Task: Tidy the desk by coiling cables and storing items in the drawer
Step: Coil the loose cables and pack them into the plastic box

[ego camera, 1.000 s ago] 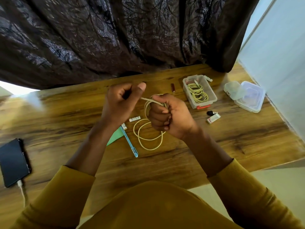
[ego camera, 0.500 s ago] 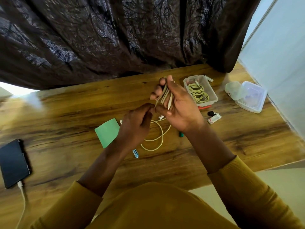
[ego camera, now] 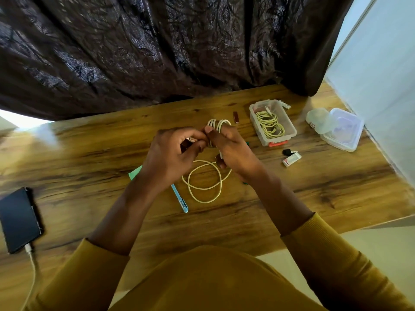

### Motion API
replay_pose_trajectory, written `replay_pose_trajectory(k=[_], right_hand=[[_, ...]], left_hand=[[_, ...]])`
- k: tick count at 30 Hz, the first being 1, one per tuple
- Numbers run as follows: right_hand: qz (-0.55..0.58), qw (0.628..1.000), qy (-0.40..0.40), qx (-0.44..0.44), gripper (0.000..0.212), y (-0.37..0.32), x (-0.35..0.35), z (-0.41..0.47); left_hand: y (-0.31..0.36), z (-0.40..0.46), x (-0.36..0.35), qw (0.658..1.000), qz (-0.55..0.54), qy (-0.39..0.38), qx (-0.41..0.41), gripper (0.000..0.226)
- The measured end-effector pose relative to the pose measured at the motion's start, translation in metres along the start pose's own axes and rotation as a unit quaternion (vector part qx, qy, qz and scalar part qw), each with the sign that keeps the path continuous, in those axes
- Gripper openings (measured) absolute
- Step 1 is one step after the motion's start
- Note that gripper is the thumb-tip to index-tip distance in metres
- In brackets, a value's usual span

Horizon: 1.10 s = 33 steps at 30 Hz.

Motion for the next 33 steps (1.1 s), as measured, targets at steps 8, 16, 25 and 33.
replay_pose_trajectory(k=[8, 16, 25, 33], right_hand=[[-0.017, 0.997, -0.064, -0.039, 0.036, -0.002, -0.002, -0.006], [0.092, 0.983, -0.142, -0.073, 0.046, -0.002, -0.007, -0.012], [0.208, 0.948, -0.224, -0.087, 0.049, -0.005, -0.015, -0.014], [0.194, 0.96, -0.169, -0.113, 0.049, -0.003, -0.016, -0.014]], left_hand=[[-0.005, 0.004, 0.004, 0.998, -0.037, 0.02, 0.037, 0.016], [-0.026, -0.002, -0.016, 0.961, -0.215, -0.134, 0.114, 0.052], [-0.006, 0.001, -0.011, 0.984, -0.177, -0.008, 0.013, 0.021], [-0.003, -0.001, -0.004, 0.988, -0.151, 0.021, -0.005, 0.025]])
Point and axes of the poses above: each hand's wrist, its own z-axis towards the middle knuckle, its own x-axis out of the back of the hand, y = z × x, the point moved 3 cm from there along z, towards the middle knuckle, and after that the axes turned 11 degrees about y, right-handed, at the moved point
